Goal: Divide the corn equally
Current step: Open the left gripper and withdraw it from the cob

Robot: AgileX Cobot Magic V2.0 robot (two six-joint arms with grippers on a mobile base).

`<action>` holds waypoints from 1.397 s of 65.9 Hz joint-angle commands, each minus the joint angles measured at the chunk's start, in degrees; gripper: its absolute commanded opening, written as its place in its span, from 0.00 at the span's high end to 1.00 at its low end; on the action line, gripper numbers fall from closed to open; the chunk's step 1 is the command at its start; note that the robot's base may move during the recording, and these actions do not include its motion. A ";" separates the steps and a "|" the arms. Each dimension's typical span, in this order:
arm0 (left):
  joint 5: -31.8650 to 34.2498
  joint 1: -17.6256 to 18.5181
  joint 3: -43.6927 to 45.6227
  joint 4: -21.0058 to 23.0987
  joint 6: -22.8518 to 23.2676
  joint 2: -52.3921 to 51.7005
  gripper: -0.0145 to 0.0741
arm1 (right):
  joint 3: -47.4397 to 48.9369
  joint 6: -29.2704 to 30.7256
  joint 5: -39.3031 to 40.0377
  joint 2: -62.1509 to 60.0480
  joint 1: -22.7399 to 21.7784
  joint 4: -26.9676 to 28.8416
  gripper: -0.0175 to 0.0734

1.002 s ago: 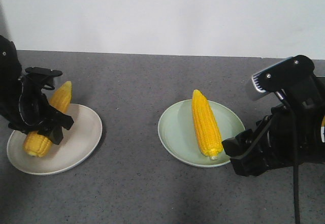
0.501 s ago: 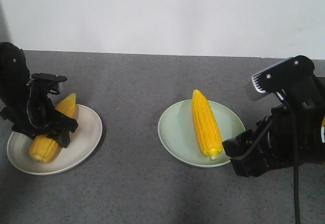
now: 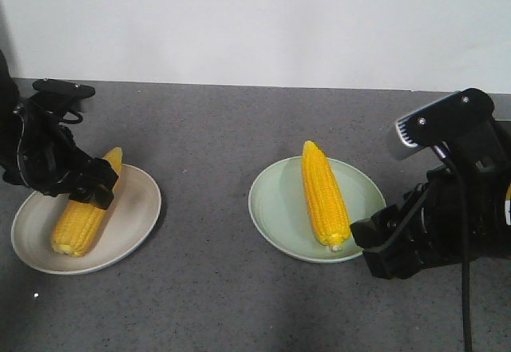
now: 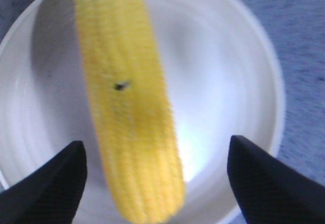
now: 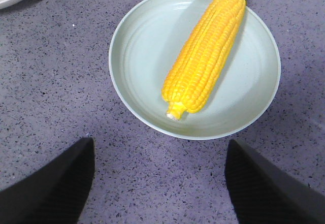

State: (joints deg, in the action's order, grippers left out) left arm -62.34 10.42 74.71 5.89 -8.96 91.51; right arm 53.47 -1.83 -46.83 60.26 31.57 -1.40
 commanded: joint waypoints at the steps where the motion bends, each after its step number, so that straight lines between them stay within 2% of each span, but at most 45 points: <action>1: 4.37 3.18 -2.72 1.01 -0.10 -6.96 0.21 | 1.46 0.13 2.77 -1.06 0.08 -0.48 0.23; 18: 14.02 9.19 -12.57 1.07 -0.12 -18.58 0.21 | 1.46 0.13 2.77 -1.06 0.08 -0.48 0.23; 35: 20.35 12.61 -20.90 1.22 -0.98 -29.50 0.21 | 1.46 0.13 2.77 -1.06 0.08 -0.48 0.23; 56: 27.59 12.84 -30.87 2.33 -0.98 -43.14 0.21 | 1.46 0.13 2.77 -1.06 0.08 -0.48 0.23; 74: 28.05 12.84 -35.75 2.33 -0.98 -52.62 0.21 | 1.46 0.13 2.71 -1.06 0.08 -0.48 0.23; 92: 28.23 12.72 -35.86 2.26 -0.98 -54.27 0.22 | 1.46 0.13 2.60 -1.06 0.08 -0.48 0.24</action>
State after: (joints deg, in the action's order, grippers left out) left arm -38.25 22.89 37.50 7.34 -9.98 37.29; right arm 53.47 -1.83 -47.00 60.26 31.57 -1.44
